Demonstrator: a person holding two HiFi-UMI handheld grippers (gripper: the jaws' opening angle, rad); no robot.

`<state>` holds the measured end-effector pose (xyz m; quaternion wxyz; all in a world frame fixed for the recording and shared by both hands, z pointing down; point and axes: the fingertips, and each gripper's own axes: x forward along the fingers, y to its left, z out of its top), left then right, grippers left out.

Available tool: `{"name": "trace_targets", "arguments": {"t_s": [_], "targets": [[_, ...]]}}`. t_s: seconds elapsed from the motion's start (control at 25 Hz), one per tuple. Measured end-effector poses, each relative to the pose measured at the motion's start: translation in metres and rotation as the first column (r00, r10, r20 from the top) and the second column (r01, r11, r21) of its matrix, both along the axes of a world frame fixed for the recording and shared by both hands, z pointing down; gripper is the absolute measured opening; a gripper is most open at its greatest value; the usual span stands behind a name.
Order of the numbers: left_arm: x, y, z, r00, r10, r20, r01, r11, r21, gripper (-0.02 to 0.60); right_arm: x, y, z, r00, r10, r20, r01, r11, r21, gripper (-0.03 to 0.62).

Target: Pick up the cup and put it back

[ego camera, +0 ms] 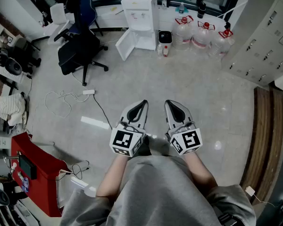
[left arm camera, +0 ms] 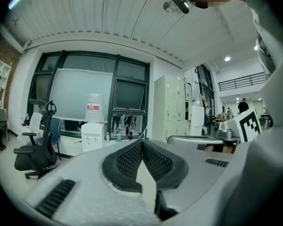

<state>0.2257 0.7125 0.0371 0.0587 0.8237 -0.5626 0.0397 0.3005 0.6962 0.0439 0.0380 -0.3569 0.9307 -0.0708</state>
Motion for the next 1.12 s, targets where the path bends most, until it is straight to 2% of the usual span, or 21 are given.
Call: {"name": "trace_targets", "arguments": {"t_s": [0.24, 0.52, 0.72, 1.12], "targets": [[-0.045, -0.052, 0.011, 1.0, -0.009, -0.015, 0.009, 1.0, 0.006, 0.009, -0.048, -0.05, 0.01, 1.0, -0.004, -0.011, 0.004, 1.0, -0.001, 0.009], [-0.128, -0.137, 0.01, 0.999, 0.016, -0.029, -0.016, 1.0, 0.002, 0.009, -0.13, -0.133, 0.003, 0.999, 0.014, 0.03, -0.014, 1.0, -0.009, 0.009], [-0.182, -0.186, 0.008, 0.998, 0.04, -0.038, -0.039, 0.999, 0.003, 0.009, -0.18, -0.183, 0.002, 0.999, 0.044, 0.019, -0.044, 0.999, -0.001, 0.011], [-0.235, -0.263, 0.029, 0.994, 0.09, -0.066, -0.093, 0.995, -0.031, 0.009, -0.231, -0.253, 0.025, 0.995, 0.096, -0.024, -0.097, 0.994, -0.043, 0.011]]}}
